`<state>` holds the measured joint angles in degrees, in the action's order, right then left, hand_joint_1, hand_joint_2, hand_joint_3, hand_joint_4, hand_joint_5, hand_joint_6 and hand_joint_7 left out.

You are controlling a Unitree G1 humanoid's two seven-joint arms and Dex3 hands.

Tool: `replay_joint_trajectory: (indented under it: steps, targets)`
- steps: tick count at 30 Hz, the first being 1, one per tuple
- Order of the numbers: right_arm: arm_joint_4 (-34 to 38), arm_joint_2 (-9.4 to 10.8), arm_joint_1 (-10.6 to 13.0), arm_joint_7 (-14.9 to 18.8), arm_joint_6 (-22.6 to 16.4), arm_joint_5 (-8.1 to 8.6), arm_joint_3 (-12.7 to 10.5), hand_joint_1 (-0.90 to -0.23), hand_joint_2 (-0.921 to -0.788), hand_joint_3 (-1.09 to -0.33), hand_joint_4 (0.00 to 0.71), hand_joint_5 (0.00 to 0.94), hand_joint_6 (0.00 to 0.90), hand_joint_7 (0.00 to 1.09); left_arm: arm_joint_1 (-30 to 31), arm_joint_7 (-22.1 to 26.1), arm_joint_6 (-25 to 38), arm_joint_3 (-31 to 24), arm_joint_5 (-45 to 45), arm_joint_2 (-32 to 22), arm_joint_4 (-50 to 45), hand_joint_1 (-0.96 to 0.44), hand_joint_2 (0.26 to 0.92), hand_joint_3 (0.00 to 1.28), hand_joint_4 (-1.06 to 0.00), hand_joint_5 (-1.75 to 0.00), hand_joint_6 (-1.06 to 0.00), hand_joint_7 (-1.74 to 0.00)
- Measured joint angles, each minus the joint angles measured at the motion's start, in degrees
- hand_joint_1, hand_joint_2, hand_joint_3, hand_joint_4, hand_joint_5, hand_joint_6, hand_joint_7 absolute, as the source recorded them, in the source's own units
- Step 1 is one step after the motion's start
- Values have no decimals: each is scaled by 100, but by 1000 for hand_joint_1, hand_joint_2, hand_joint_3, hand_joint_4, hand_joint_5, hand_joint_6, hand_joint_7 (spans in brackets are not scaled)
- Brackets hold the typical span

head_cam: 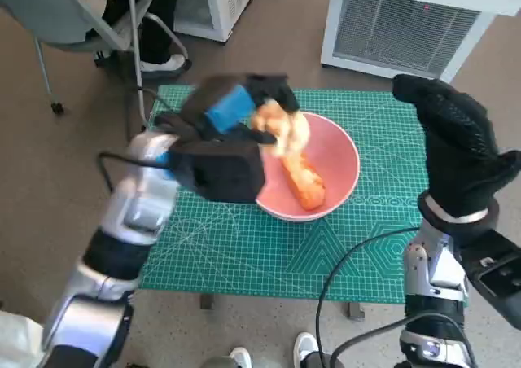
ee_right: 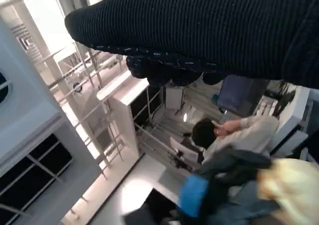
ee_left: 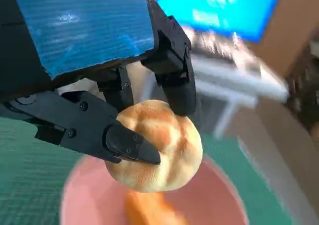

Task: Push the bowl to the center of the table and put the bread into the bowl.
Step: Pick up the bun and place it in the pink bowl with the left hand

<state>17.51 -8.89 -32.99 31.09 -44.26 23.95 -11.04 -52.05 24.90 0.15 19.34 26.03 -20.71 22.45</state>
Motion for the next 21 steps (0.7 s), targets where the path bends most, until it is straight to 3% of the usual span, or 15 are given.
replay_joint_trajectory:
  steps: [2,3,7,10,12,17,21]
  targets:
    - [-43,-1,11,-30,-1,-61,0,-601,-921,-735,244,4,2,600,-93,410,128,174,39,1,264,8,845,52,-219,-206,-333,-105]
    - [-63,-3,18,-45,-1,-87,0,-599,-921,-736,244,4,3,600,-130,600,250,253,62,1,354,0,841,46,-187,-165,-327,-84]
    - [-165,-2,42,-111,-7,-179,2,-584,-921,-744,246,5,5,597,-244,1399,922,512,144,6,575,-57,823,25,-126,-45,-305,-18]
    - [-222,-11,55,-147,-15,-194,-4,-577,-921,-753,247,5,5,593,-238,1572,1054,523,119,3,555,-124,822,20,-104,-16,-267,-7]
    - [-253,-15,56,-176,-25,-227,-6,-574,-921,-759,248,5,3,587,-148,1437,878,360,-8,-10,441,-181,829,20,-95,-8,-241,-4]
    - [-269,-24,42,-223,-50,-320,-15,-567,-921,-769,251,5,3,576,86,628,-320,-145,-484,39,467,-367,876,26,-109,-8,-209,-2]
    - [-269,-23,17,-233,-54,-380,-13,-570,-921,-772,253,5,8,568,184,6,-1243,-418,-684,146,707,-492,912,114,-214,-35,-239,-17]
